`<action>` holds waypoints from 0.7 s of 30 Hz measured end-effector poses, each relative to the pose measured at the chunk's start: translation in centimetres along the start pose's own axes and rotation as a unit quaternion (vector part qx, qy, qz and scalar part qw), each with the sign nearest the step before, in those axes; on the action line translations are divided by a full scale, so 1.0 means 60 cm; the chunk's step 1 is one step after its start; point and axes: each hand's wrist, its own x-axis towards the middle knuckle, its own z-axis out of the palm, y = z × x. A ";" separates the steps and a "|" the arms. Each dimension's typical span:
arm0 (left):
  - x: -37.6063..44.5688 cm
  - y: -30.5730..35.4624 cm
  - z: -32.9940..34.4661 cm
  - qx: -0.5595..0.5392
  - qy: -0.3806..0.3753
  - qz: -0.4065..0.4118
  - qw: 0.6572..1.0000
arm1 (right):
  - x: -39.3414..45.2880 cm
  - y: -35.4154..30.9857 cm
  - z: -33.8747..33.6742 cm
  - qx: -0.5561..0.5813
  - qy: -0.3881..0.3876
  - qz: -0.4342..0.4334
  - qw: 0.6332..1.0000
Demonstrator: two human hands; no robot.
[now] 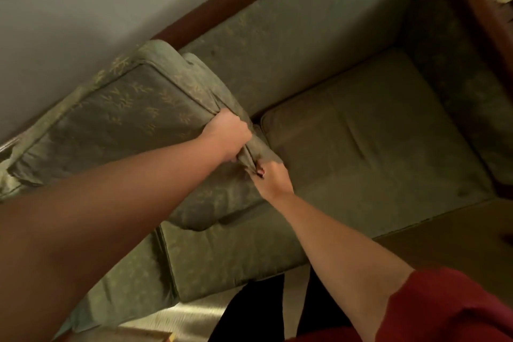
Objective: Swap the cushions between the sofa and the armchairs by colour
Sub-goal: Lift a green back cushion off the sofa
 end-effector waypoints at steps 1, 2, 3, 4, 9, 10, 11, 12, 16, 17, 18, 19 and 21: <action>-0.017 -0.003 -0.002 -0.012 0.003 0.006 1.000 | -0.015 -0.004 0.002 0.000 0.023 -0.015 1.000; -0.033 -0.006 -0.001 -0.020 0.006 0.009 1.000 | -0.026 -0.004 0.006 -0.005 0.047 -0.030 0.998; -0.049 -0.008 0.000 -0.029 0.008 0.011 0.999 | -0.036 -0.005 0.008 -0.024 0.066 -0.040 0.997; -0.066 -0.010 0.000 -0.040 0.010 0.010 0.999 | -0.045 -0.005 0.010 -0.058 0.074 -0.047 0.994; -0.168 -0.020 0.018 -0.096 0.034 -0.018 0.995 | -0.108 -0.040 -0.007 -0.058 0.095 -0.048 0.993; -0.190 -0.020 0.024 -0.101 0.044 -0.022 0.994 | -0.122 -0.054 -0.012 -0.061 0.100 -0.060 0.991; -0.212 -0.020 0.029 -0.110 0.059 -0.027 0.992 | -0.137 -0.070 -0.016 -0.068 0.106 -0.073 0.989; -0.233 -0.021 0.032 -0.123 0.079 -0.036 0.989 | -0.155 -0.088 -0.019 -0.080 0.120 -0.089 0.985; -0.304 -0.024 0.046 -0.196 0.177 -0.081 0.961 | -0.219 -0.154 -0.048 -0.144 0.208 -0.116 0.961; -0.316 -0.023 0.051 -0.224 0.198 -0.089 0.950 | -0.224 -0.167 -0.069 -0.178 0.219 -0.132 0.950; -0.325 -0.019 0.055 -0.255 0.214 -0.098 0.938 | -0.224 -0.177 -0.094 -0.219 0.212 -0.155 0.940; -0.330 -0.014 0.058 -0.287 0.227 -0.108 0.924 | -0.222 -0.187 -0.122 -0.258 0.192 -0.182 0.929; -0.334 0.000 0.054 -0.352 0.247 -0.123 0.895 | -0.217 -0.201 -0.181 -0.324 0.148 -0.225 0.907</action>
